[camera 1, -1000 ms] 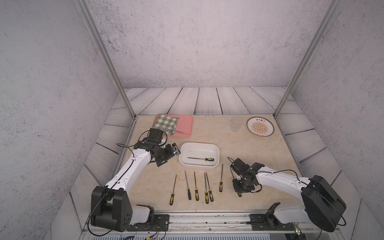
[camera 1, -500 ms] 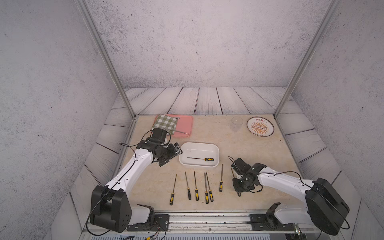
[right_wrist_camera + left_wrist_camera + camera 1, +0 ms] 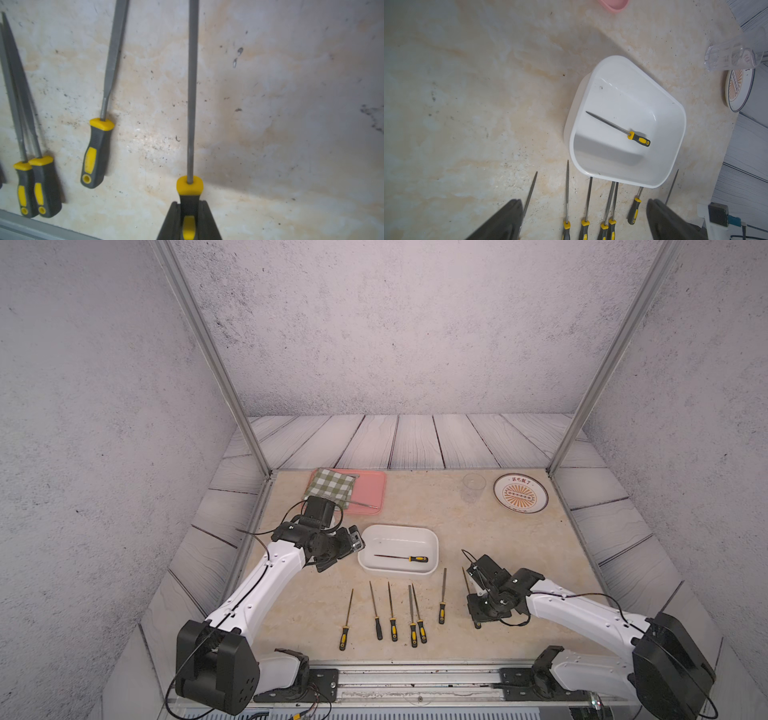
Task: Put the file tool into the storage box
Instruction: Pick up the file tool from the center of the board.
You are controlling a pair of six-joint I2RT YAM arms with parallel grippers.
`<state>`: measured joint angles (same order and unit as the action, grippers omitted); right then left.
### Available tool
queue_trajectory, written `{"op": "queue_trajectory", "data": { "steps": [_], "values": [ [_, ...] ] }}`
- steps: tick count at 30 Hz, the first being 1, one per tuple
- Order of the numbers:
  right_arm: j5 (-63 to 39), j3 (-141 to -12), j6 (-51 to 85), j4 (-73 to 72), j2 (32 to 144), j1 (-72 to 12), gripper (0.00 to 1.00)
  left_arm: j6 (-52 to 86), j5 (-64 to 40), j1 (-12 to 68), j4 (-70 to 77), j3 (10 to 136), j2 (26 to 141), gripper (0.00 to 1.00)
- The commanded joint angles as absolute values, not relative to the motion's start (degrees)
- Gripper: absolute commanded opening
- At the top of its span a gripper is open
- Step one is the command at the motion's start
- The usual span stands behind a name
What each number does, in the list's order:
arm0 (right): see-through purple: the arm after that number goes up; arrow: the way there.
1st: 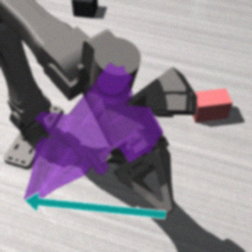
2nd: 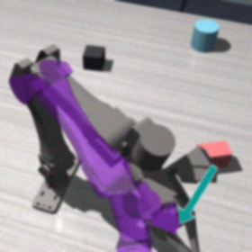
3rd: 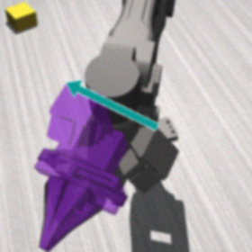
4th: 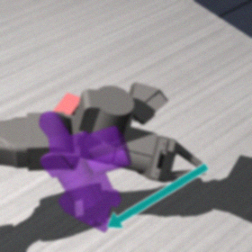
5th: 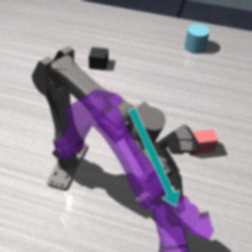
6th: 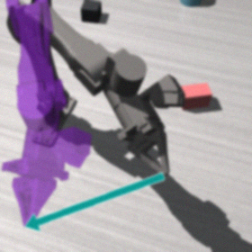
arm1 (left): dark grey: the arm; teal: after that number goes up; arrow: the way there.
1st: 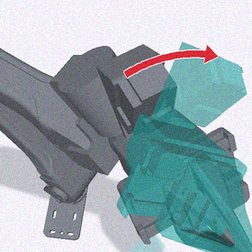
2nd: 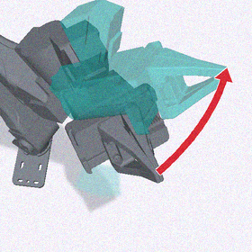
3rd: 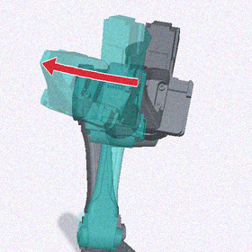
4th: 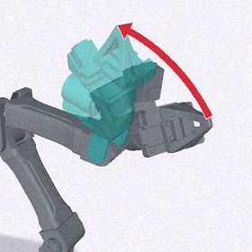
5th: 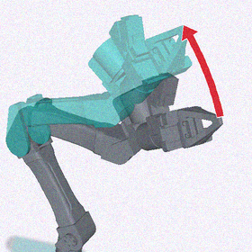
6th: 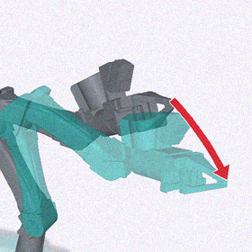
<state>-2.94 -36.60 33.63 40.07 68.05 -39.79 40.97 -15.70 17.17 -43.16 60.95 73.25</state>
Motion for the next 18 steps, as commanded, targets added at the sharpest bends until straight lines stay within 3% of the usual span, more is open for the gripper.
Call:
{"op": "queue_trajectory", "data": {
  "steps": [1,18],
  "values": [
    [-0.9,-38.3,32.5,42.4,66.5,-39.8,0.11,39.8,-13.9,17.6,-42.8,61.4,70.8,0.98],
    [2.4,-50.9,22.7,50.0,65.7,-39.8,0.11,41.0,-17.1,17.8,-40.5,62.7,72.4,0.98]
  ]
}}
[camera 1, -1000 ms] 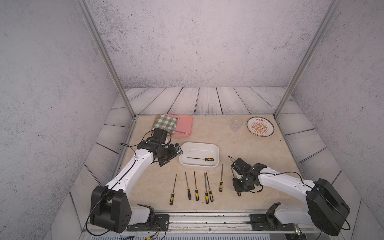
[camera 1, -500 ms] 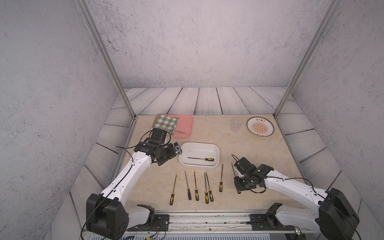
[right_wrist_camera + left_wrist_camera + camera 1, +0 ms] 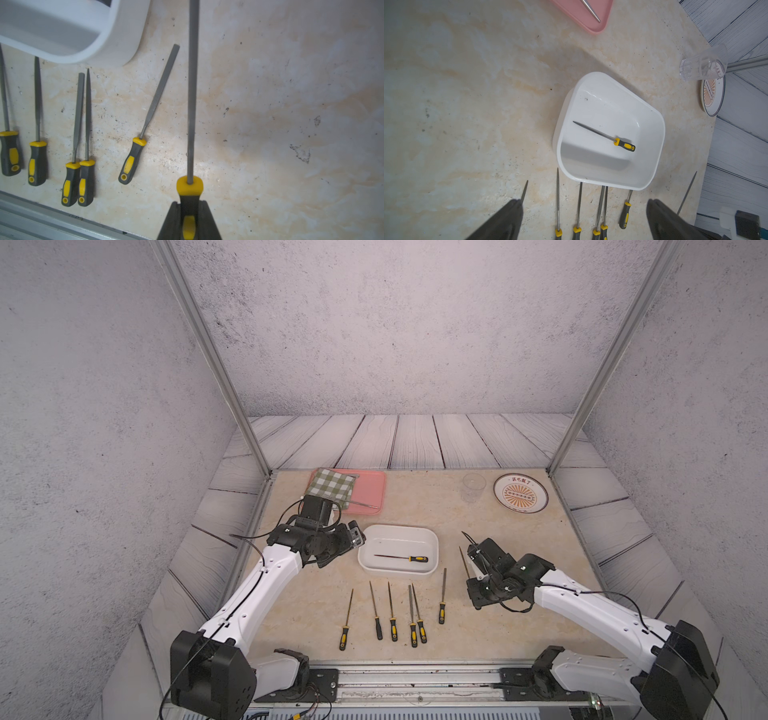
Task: Put the file tool into the storage box
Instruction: Pick up the file tool from the center of the board, then place the file tool in the storage box.
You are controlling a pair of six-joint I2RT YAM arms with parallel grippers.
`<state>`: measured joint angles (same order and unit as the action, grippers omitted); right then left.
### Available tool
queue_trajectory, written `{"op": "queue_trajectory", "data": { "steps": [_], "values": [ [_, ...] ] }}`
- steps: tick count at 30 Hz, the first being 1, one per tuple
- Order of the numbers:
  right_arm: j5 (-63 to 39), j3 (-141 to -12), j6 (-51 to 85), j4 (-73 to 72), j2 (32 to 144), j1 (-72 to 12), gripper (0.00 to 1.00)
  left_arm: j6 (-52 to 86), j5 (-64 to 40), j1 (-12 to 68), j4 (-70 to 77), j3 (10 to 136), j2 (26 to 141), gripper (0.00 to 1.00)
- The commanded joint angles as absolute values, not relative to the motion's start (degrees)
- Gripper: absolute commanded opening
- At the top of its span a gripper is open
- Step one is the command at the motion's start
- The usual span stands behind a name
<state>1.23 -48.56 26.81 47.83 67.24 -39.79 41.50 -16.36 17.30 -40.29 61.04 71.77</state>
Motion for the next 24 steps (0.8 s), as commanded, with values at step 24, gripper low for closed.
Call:
{"op": "queue_trajectory", "data": {
  "steps": [24],
  "values": [
    [-1.0,-69.1,-1.3,45.2,77.1,-39.7,0.12,40.1,-14.0,17.7,-38.2,60.0,70.3,0.98]
  ]
}}
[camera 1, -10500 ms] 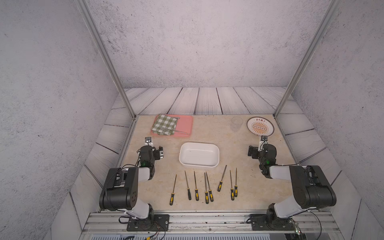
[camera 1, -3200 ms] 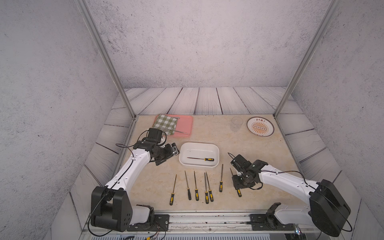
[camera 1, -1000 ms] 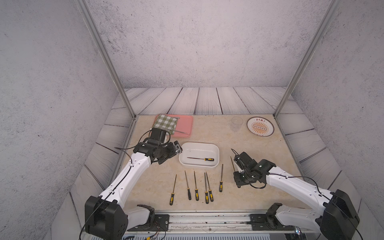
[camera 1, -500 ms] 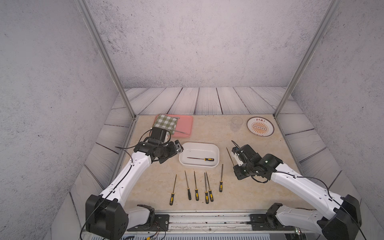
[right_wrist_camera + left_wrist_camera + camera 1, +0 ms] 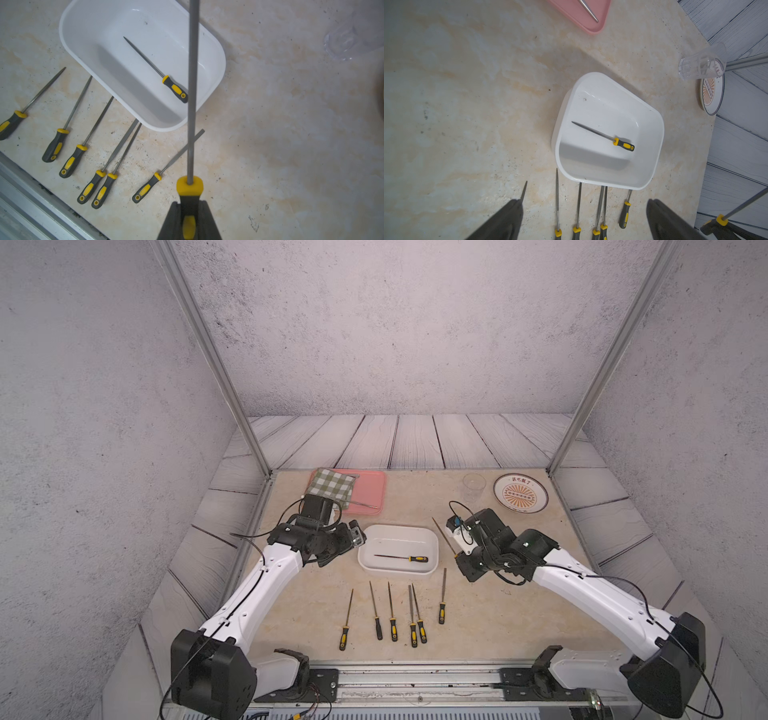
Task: Put the file tool into the storage box
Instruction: Place the file tool in the storage box.
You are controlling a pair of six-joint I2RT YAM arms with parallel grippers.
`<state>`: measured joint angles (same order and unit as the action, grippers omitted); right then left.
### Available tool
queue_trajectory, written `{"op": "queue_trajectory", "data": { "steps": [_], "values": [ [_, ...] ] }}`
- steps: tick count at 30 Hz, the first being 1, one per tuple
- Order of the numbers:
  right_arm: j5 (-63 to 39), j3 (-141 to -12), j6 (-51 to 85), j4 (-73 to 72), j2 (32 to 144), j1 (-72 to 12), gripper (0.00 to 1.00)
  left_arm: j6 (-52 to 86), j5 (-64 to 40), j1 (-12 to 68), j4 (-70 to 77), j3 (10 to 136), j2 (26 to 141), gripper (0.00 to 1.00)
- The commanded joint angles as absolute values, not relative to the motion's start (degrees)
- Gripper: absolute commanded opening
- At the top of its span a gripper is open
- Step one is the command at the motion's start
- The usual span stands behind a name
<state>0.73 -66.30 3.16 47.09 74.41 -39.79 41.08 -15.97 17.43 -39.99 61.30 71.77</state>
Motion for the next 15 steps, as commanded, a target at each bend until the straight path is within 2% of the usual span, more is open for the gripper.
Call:
{"op": "queue_trajectory", "data": {
  "steps": [1,15],
  "values": [
    [-1.3,-70.2,-2.1,45.0,78.6,-39.7,0.12,40.0,-14.0,17.6,-37.9,59.7,70.4,0.98],
    [-5.0,-87.5,-13.7,46.8,99.2,-39.8,0.12,37.3,-14.8,14.9,-40.8,64.4,74.8,0.98]
  ]
}}
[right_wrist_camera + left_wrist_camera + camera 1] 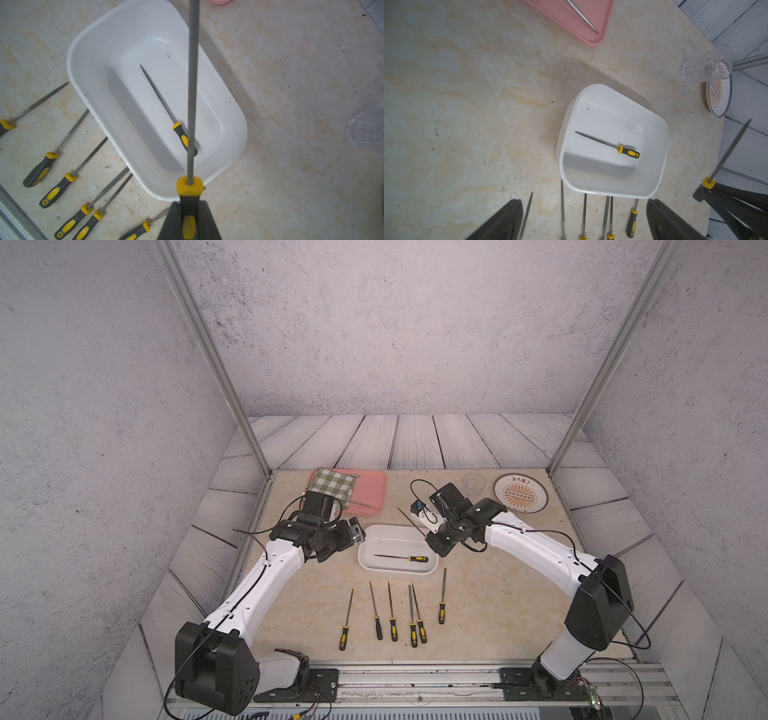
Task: Put the file tool into the storage box
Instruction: Place the file tool in the storage box.
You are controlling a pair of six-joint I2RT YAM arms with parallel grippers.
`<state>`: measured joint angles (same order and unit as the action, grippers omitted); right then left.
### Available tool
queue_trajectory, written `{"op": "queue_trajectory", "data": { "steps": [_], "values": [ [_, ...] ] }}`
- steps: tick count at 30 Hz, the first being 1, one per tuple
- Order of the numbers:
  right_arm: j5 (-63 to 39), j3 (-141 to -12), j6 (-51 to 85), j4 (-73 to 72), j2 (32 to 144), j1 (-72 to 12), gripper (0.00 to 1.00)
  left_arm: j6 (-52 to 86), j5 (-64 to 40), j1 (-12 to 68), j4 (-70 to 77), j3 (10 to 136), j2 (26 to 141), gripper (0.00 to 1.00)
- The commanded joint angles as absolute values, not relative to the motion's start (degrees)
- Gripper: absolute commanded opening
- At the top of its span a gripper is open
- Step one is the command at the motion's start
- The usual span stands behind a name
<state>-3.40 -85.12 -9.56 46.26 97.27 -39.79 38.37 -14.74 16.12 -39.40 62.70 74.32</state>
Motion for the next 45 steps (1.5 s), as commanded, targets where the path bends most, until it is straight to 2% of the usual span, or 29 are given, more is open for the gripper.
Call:
{"op": "queue_trajectory", "data": {
  "steps": [1,11,16,21,33,45],
  "values": [
    [-5.1,-88.5,-14.6,47.1,100.5,-39.8,0.11,37.2,-14.6,14.6,-41.1,64.2,74.7,0.98],
    [-4.5,-92.7,-20.5,46.2,109.3,-40.8,0.11,37.4,-14.0,14.5,-41.8,60.8,71.1,0.99],
    [-0.8,-93.1,-23.5,45.6,112.2,-42.8,0.12,37.3,-12.7,14.4,-41.8,58.9,68.6,0.98],
    [0.7,-93.8,-22.2,44.1,114.5,-43.2,0.12,37.2,-12.6,14.4,-41.8,57.2,67.9,0.98],
    [13.8,-94.9,-22.4,39.9,119.6,-45.2,0.12,38.5,-15.4,14.4,-41.2,53.7,67.1,0.98],
    [14.5,-95.8,-24.8,39.1,122.0,-45.7,0.14,39.2,-15.3,14.5,-40.9,52.9,66.8,0.98]
  ]
}}
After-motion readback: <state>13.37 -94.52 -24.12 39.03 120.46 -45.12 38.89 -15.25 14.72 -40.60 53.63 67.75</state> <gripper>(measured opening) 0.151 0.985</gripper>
